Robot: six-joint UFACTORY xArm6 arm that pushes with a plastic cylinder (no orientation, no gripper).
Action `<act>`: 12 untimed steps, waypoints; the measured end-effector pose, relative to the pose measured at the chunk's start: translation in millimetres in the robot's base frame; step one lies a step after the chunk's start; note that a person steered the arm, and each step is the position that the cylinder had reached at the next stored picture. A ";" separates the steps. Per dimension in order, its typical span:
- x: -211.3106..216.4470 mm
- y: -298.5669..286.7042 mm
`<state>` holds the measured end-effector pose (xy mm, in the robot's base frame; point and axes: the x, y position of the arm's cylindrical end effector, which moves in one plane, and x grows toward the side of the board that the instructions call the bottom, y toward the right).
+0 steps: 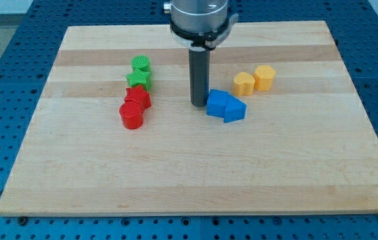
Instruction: Slide the red star along with the red circle down and left a bit
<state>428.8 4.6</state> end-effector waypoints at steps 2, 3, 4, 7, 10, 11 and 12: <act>14.6 27.9; 15.0 41.4; 15.0 40.0; -7.3 -28.2; -32.8 -74.9; -23.3 -98.6; -5.9 -125.1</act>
<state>422.9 -120.5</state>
